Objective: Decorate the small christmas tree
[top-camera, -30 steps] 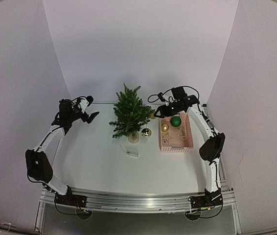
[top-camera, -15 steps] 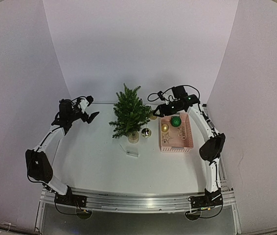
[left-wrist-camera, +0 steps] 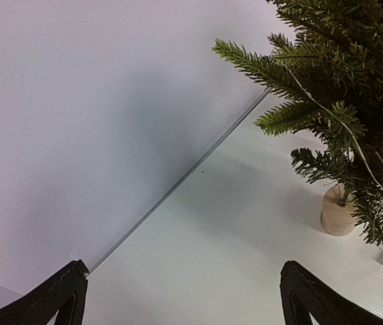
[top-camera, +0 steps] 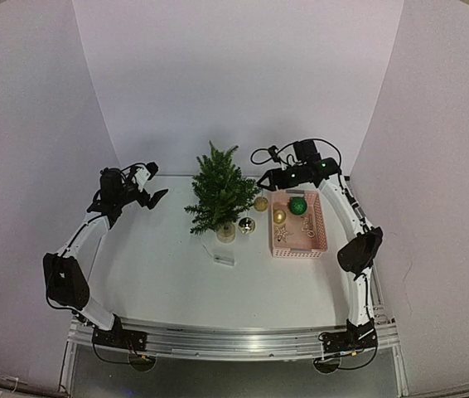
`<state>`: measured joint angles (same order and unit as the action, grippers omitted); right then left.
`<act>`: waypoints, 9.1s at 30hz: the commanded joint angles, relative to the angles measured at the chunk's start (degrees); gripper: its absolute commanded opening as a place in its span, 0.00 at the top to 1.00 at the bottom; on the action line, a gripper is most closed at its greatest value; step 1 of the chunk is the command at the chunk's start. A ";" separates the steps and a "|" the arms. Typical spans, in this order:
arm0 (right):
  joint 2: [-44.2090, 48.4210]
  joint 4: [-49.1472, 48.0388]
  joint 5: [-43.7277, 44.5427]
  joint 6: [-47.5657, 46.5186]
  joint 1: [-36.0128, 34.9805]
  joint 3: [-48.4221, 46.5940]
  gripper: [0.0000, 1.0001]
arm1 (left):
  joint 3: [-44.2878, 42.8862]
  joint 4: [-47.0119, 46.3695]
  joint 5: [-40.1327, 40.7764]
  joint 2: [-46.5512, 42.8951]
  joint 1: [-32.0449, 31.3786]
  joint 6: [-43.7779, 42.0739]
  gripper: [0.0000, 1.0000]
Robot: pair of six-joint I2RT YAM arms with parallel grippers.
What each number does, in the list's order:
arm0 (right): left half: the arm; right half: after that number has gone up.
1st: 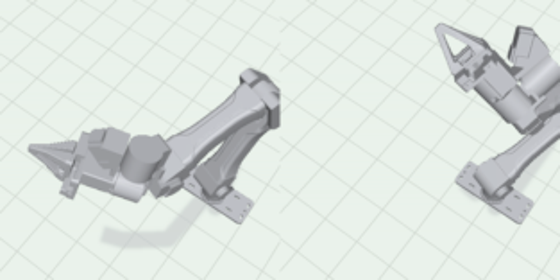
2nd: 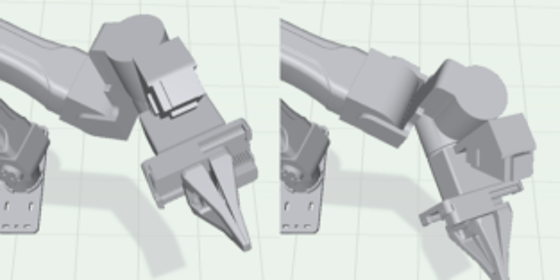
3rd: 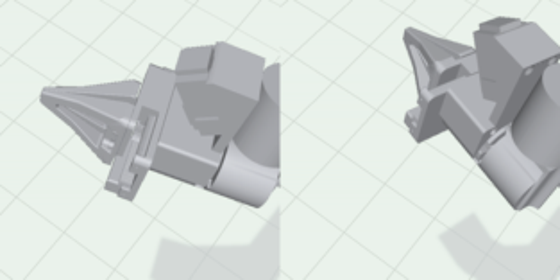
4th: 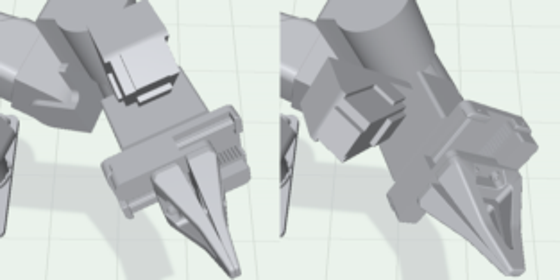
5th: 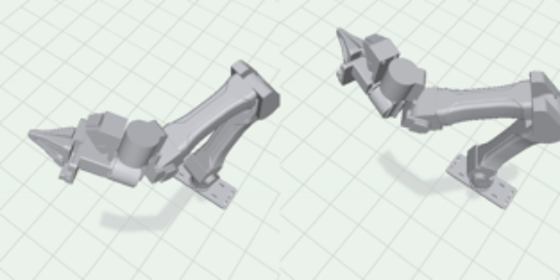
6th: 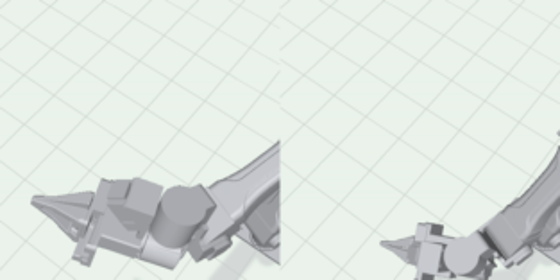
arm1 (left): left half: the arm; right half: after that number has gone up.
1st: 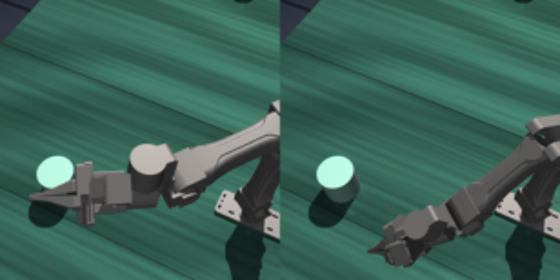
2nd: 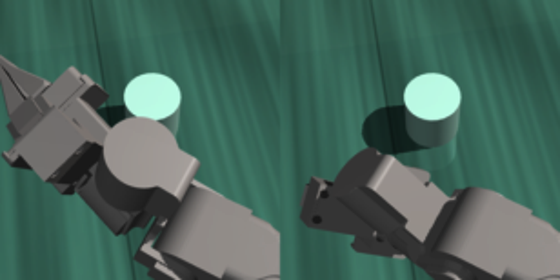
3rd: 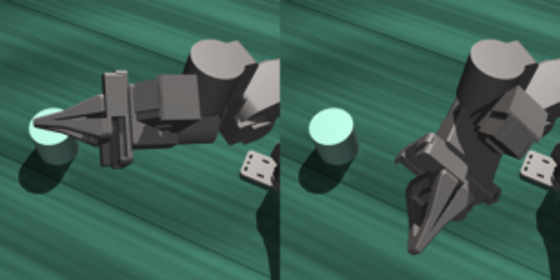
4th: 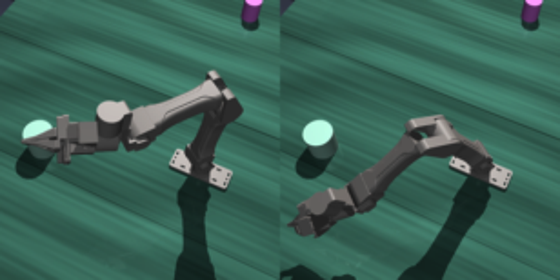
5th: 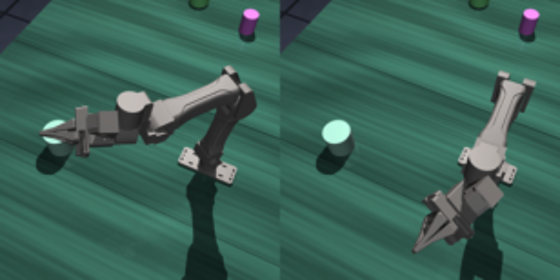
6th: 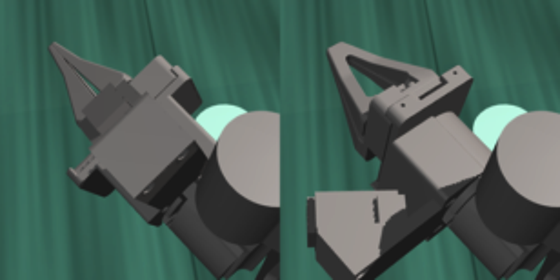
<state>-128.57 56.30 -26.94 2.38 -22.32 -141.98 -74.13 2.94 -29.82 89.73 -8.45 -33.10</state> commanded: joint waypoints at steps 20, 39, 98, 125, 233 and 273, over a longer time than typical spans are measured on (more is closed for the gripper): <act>2.85 -4.95 35.02 16.46 6.07 13.75 0.24 | 0.35 0.29 1.58 -2.42 0.32 -0.77 0.00; -9.82 -5.29 19.65 20.47 5.27 13.68 0.27 | -2.24 2.11 2.22 0.18 0.31 -0.92 0.01; 16.40 -7.90 15.69 14.09 4.05 22.00 0.69 | 1.47 -1.96 0.84 -4.87 0.46 0.42 0.00; 21.46 -34.65 16.68 25.26 -29.55 14.27 0.70 | 15.29 3.45 -7.83 -38.92 -3.70 -6.29 0.00; 35.86 -41.69 30.35 20.28 -42.84 41.56 0.24 | -5.92 21.65 3.40 -27.40 -16.88 43.38 1.00; 12.92 -74.88 6.96 38.97 -35.68 32.87 0.43 | 3.24 -6.44 -17.71 -30.28 -12.12 65.36 1.00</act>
<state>-114.87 -16.21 -17.06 40.08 -58.54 -105.21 -71.11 -0.51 -46.59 59.44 -20.53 31.58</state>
